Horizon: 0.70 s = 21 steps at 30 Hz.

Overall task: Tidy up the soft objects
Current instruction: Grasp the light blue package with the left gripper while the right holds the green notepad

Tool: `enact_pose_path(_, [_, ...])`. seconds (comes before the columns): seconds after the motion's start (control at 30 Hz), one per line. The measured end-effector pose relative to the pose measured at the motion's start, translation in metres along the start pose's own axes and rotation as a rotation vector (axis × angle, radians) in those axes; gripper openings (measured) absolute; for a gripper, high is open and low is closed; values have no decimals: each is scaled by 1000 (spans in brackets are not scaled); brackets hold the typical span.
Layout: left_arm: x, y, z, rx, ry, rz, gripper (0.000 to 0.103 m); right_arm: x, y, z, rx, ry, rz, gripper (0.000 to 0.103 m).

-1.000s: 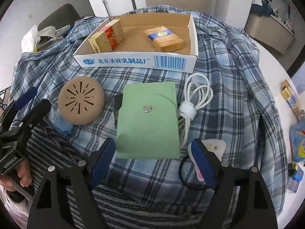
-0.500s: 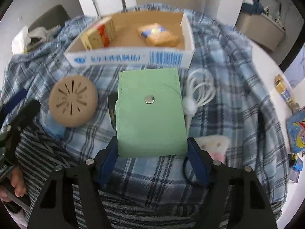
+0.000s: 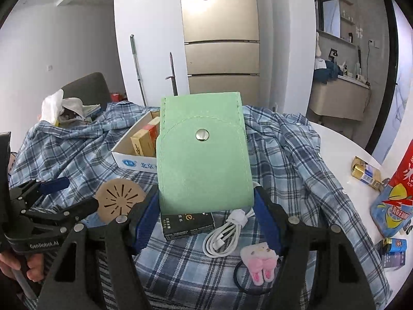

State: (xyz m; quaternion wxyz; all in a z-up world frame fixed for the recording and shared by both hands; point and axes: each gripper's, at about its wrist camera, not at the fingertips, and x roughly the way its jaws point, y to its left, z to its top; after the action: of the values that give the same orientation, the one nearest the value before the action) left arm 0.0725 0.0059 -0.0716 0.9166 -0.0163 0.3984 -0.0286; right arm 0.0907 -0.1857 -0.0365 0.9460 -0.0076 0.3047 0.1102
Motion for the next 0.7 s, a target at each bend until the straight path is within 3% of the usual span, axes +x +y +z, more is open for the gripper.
enact_pose_path(0.13, [3,2,-2,-5,31,-14,89,11,-1,-3,9,40,5,69])
enact_pose_path(0.2, [4,-1,-3,15,40,-25,79,12,-3,-4,9,53,6,69])
enact_pose_path(0.4, [7,-11,-5,70,71,-80,65,13,-2,-6,2,65,1,69])
enact_pose_path(0.57, [15,-21,-11,119,155,-160,55,14,0,-6,-6,70,0,69])
enact_pose_path(0.7, [18,-32,-15,166,164,-126,55,15,0,-6,-6,77,1,69])
